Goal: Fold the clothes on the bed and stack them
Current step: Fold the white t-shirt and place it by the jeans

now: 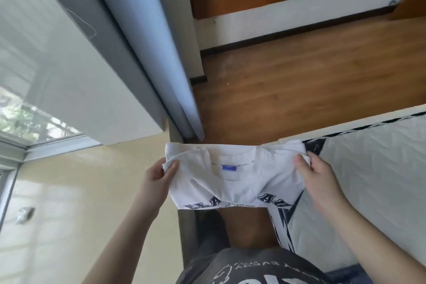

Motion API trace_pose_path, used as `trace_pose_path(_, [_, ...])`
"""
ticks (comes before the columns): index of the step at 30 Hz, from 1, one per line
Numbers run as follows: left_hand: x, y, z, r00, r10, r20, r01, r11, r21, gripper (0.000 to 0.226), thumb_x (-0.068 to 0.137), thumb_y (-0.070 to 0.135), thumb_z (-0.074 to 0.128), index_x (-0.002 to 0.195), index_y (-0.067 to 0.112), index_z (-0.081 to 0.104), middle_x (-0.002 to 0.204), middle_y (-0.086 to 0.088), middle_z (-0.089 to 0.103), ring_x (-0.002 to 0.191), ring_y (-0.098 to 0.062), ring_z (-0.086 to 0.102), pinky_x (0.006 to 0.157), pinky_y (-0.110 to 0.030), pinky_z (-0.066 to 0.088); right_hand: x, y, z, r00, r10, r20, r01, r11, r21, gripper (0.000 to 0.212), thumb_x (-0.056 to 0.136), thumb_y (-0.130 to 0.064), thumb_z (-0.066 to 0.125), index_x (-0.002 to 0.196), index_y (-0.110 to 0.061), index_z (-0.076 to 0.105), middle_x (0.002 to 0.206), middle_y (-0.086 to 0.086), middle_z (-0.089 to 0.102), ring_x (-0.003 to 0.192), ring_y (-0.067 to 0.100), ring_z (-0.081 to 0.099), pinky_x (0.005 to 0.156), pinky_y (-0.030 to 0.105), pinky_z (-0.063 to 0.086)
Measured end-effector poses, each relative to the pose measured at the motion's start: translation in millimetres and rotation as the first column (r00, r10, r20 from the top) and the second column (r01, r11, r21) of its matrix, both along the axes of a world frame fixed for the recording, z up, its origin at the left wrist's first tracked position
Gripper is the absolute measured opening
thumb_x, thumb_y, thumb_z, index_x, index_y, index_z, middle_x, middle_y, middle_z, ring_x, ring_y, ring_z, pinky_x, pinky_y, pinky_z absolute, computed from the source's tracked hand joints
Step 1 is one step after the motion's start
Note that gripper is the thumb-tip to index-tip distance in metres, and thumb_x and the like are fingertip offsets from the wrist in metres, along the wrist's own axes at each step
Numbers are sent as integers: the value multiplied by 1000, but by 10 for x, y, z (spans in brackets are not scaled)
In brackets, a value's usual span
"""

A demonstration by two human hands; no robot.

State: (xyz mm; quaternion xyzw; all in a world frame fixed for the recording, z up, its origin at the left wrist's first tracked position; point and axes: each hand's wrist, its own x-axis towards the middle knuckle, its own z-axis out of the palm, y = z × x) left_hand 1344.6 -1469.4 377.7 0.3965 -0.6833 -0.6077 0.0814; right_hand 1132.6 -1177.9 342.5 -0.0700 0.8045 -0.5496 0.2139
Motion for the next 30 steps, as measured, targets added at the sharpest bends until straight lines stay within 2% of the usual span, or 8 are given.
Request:
trace_pose_path(6, [-849,-805,-114,969,-248,24,249,967,-54,12,96,37,60,99,34,71,94,7,75,89,-7,69,68,-14,50,-442,-507,6,989,-149,7,149,988,32,16,98,-40,53,96,-35,68,93,-14,72,94,11,66,83,35,49])
trace_pose_path(10, [-1509,-1189,7,922,-386,14,386,921,-60,19,88,42,60,101,33,71,96,5,76,92,-13,71,77,-29,54,-611,-759,75,967,-250,39,249,968,34,20,99,-41,51,106,-32,67,100,-17,70,100,4,64,85,29,48])
trace_pose_path(15, [-2466,-1416,56,848,-531,7,527,841,-125,12,97,34,60,98,41,69,92,9,76,83,-5,70,60,-10,49,-833,-856,177,915,-403,9,402,915,28,21,99,-43,50,97,-32,68,87,-19,70,81,-3,64,69,22,43])
trace_pose_path(18, [-3093,-1369,48,803,-596,8,590,794,-146,14,88,44,60,98,43,69,94,9,75,88,-10,70,74,-24,54,-1003,-808,219,858,-514,3,514,857,27,23,98,-40,53,80,-39,67,74,-14,69,69,1,63,65,25,44])
trace_pose_path(21, [-3701,-1205,-1,716,-698,15,693,709,-130,23,85,51,58,103,42,68,94,7,75,88,-17,71,76,-44,58,-1172,-650,154,814,-580,25,580,814,-2,20,98,-39,54,89,-30,70,81,1,72,74,19,68,69,37,51])
trace_pose_path(24, [-4238,-959,-66,628,-778,11,772,621,-135,17,92,49,58,105,43,67,100,11,74,91,-10,70,77,-35,58,-1336,-491,147,772,-635,35,636,772,-10,39,88,-52,53,94,-16,67,89,21,66,73,34,60,68,38,46])
trace_pose_path(26, [-4525,-768,-62,577,-817,29,811,568,-141,11,97,41,57,102,46,66,97,13,73,88,-7,68,70,-24,55,-1402,-404,174,728,-684,49,684,729,20,51,83,-56,50,89,-7,64,86,26,63,66,24,51,66,36,40])
trace_pose_path(30, [-5029,-381,68,465,-884,50,881,456,-126,14,97,40,58,97,51,65,96,16,72,86,-5,67,73,-27,55,-1525,-251,214,599,-800,40,798,600,48,45,82,-58,51,74,-16,64,60,7,57,58,14,45,58,33,35])
